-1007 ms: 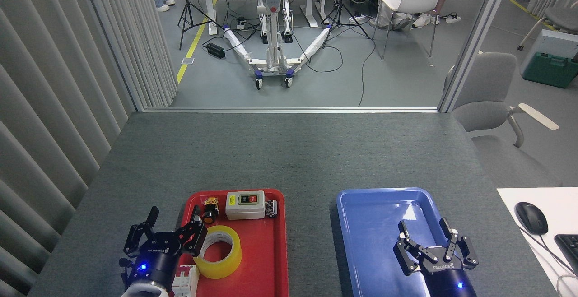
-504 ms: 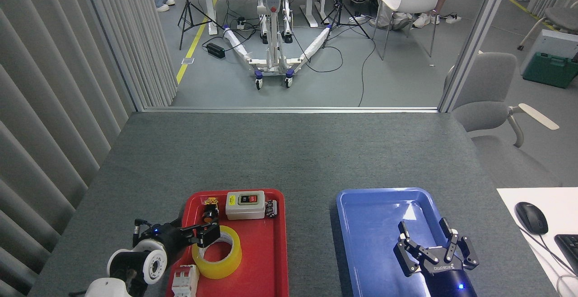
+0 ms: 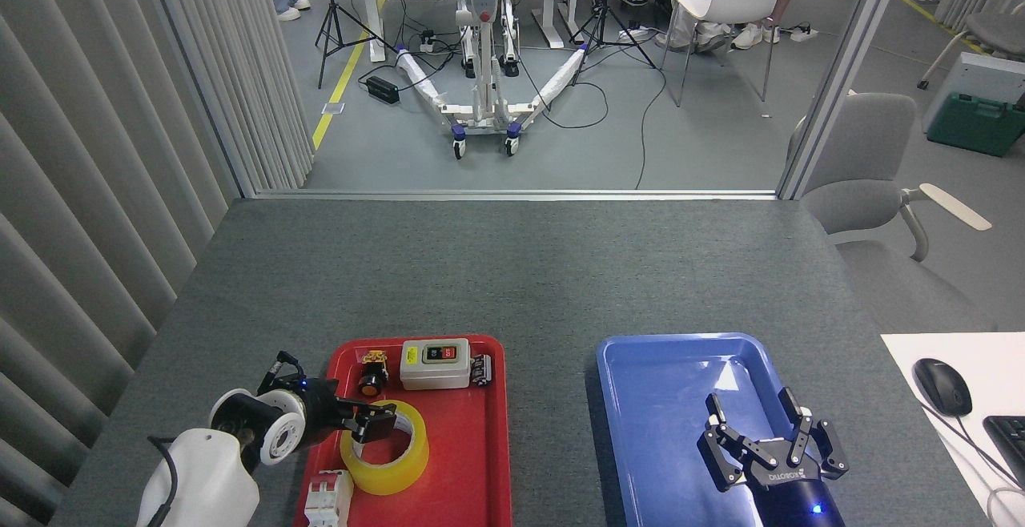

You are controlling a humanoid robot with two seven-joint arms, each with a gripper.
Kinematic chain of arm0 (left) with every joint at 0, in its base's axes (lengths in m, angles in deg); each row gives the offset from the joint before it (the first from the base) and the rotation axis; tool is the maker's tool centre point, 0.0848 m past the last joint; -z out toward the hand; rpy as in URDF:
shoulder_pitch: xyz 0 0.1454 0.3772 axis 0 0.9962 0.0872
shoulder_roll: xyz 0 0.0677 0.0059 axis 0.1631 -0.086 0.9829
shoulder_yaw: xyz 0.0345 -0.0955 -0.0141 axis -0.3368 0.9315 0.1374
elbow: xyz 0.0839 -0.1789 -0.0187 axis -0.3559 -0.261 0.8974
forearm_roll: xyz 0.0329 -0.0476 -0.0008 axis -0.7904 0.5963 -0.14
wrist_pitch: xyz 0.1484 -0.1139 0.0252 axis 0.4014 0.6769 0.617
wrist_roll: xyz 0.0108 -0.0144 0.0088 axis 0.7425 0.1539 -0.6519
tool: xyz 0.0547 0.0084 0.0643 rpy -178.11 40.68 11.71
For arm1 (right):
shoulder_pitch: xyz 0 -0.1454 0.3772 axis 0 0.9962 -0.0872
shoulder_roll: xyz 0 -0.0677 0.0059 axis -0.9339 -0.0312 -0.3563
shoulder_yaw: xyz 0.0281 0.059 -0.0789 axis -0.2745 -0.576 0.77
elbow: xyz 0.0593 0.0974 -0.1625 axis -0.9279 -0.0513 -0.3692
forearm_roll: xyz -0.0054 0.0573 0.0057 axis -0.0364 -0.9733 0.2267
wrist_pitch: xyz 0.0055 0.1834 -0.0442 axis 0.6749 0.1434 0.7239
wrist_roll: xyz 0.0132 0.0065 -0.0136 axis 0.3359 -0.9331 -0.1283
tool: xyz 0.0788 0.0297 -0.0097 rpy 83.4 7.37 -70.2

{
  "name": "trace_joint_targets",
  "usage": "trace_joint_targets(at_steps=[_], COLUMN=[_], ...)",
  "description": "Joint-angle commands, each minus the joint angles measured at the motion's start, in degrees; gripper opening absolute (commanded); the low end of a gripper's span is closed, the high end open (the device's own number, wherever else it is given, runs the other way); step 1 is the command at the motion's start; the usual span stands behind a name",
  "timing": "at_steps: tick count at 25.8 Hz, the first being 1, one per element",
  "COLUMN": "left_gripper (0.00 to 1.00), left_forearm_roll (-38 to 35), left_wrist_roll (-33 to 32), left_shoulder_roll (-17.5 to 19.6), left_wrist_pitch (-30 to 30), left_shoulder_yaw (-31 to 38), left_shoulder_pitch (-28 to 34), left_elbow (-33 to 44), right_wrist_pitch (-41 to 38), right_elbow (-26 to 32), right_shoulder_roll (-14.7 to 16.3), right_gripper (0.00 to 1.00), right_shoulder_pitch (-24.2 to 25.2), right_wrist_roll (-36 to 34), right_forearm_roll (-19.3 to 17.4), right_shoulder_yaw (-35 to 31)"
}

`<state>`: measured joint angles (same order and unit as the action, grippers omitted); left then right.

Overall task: Place and move tape with both arms
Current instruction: 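Grasp the yellow tape roll with the left gripper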

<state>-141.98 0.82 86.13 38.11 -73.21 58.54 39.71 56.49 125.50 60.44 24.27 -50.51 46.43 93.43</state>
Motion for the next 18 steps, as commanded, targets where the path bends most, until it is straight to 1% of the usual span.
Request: trace_joint_targets(at_steps=[1,4,6,11,15,16,18], left_gripper=[0.99,0.99,0.99,0.99,0.99,0.98,0.85], left_forearm_roll=[-0.1,-0.1,-0.1,-0.1,-0.1,-0.1,-0.1], left_wrist_roll=[-3.6,-8.3,-9.9,-10.3,-10.2,-10.1,-10.1], left_shoulder_roll=[0.4,0.9,0.9,0.9,0.8,0.7,0.4], left_wrist_pitch=[1.8,2.1,2.5,7.1,10.4,11.4,13.2], left_shoulder_yaw=[-0.9,-1.9,-2.4,-2.7,-4.8,-4.8,-4.9], left_shoulder_pitch=[-2.5,-4.1,-4.6,-6.1,-8.2,-8.4,-8.5], left_elbow=[-4.6,-5.9,-5.9,-8.9,-12.4,-12.6,-12.8], right_wrist_pitch=[-0.1,0.0,0.0,-0.1,-0.1,-0.1,-0.1], right_elbow=[0.0,0.0,0.0,0.0,0.0,0.0,0.0], right_shoulder_roll=[0.0,0.1,0.1,0.1,0.1,0.1,0.1], right_gripper=[1.0,1.0,1.0,1.0,1.0,1.0,1.0], right_shoulder_pitch=[0.1,0.1,0.1,0.2,0.2,0.2,0.2], right_wrist_roll=[0.0,0.0,0.0,-0.1,-0.1,-0.1,-0.1], right_forearm_roll=[0.0,0.0,0.0,0.0,0.0,0.0,0.0], right_shoulder_yaw=[0.0,0.0,0.0,0.0,0.0,0.0,0.0])
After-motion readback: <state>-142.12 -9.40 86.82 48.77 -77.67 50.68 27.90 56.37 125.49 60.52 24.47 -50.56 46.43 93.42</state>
